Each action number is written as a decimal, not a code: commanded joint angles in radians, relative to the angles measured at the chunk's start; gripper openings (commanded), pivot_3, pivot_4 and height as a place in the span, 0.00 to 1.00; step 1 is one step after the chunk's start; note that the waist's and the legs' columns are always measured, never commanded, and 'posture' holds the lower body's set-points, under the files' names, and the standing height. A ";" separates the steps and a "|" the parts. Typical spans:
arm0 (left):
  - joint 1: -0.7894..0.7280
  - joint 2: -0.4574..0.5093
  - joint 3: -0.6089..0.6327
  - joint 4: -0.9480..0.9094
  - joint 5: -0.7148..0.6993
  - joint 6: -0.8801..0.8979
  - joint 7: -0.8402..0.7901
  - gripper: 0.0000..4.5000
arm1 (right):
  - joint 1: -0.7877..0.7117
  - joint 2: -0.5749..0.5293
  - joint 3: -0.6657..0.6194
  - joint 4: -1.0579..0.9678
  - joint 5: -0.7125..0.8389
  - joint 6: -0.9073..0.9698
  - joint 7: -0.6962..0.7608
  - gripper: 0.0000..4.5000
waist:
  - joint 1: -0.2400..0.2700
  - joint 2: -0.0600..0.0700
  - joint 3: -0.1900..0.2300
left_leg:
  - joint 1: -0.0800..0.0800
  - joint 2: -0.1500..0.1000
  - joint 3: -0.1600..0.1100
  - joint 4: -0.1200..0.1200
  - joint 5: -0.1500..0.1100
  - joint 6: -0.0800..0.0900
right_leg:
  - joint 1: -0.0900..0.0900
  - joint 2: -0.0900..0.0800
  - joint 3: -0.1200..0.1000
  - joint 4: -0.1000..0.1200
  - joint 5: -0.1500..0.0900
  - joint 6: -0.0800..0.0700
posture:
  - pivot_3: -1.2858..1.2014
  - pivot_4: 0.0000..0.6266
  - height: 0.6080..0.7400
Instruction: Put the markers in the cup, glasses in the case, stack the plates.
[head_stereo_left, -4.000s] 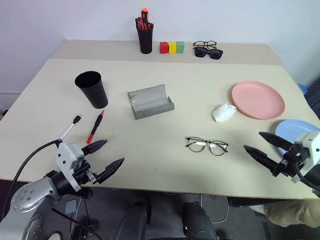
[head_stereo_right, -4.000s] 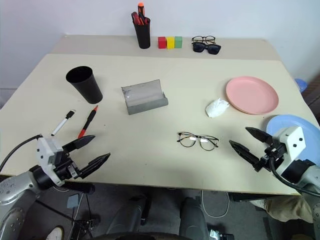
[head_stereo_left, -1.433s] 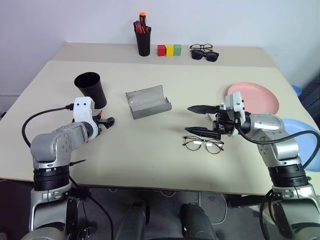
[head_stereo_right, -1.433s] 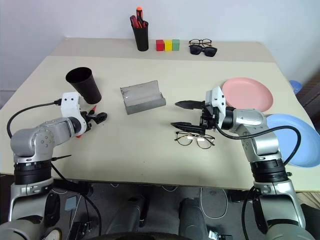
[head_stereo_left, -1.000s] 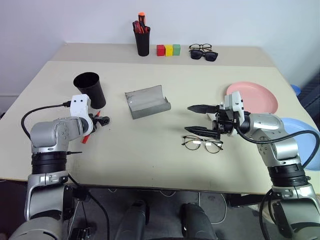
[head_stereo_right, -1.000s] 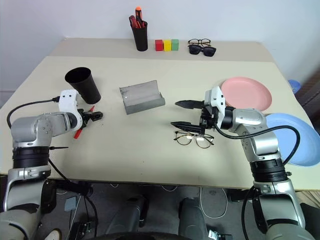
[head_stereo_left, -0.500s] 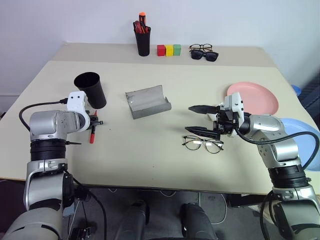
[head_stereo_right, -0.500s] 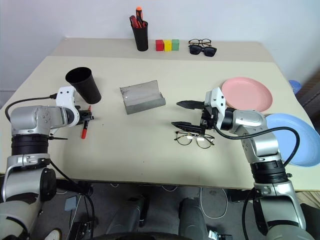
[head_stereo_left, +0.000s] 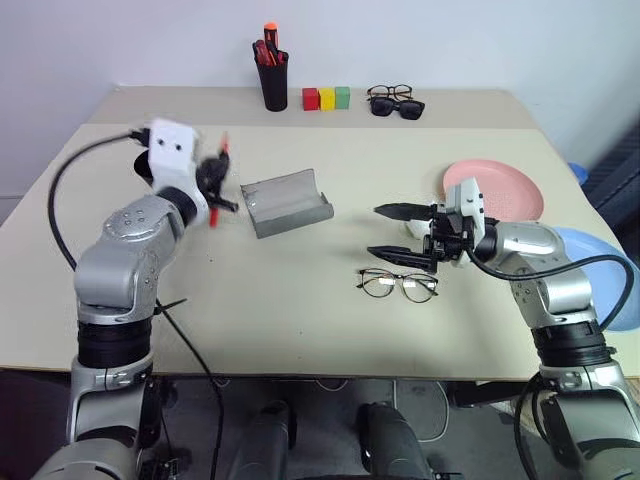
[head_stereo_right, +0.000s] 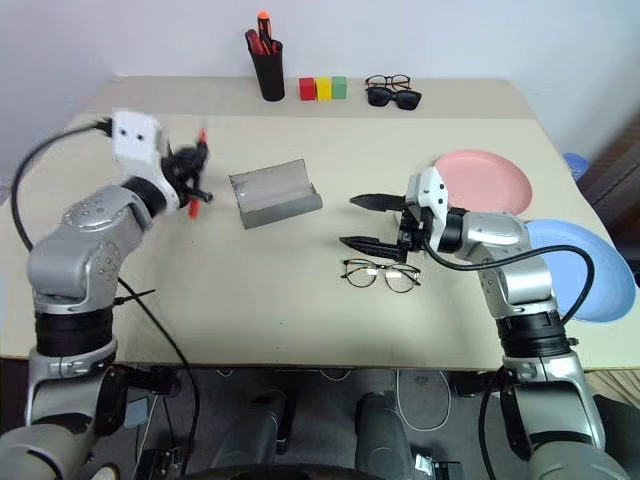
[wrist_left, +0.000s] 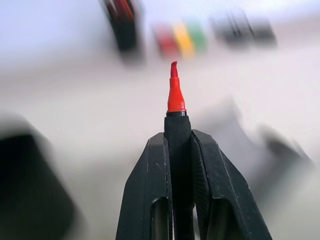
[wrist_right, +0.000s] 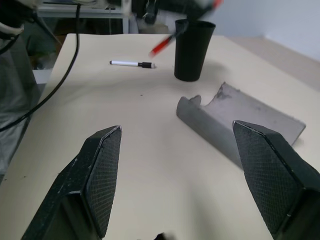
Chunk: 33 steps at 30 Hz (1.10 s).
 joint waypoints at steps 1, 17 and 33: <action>-0.056 -0.004 -0.015 0.160 0.125 -0.232 0.074 0.00 | -0.038 0.017 0.000 0.007 -0.005 -0.021 0.002 0.80 | 0.003 0.000 0.000 | 0.000 0.000 0.000 0.000 0.000 0.000 | 0.000 0.000 0.000 -0.001 0.000 0.000 | 0.52 0.24 1.00; -0.430 -0.099 0.034 0.734 0.143 -0.503 0.212 0.00 | -0.056 0.018 -0.009 -0.035 -0.007 0.015 -0.039 0.80 | 0.011 -0.001 0.001 | -0.002 -0.001 -0.001 0.001 0.000 0.000 | 0.000 0.000 0.000 -0.001 0.003 0.008 | 0.52 0.24 1.00; -0.328 -0.031 0.045 0.759 0.197 -0.623 0.254 0.00 | -0.038 0.024 -0.013 0.043 -0.017 -0.059 -0.016 0.80 | -0.001 -0.001 0.001 | -0.002 -0.001 -0.001 0.002 0.000 0.000 | -0.001 0.001 0.000 0.002 0.003 0.008 | 0.52 0.24 1.00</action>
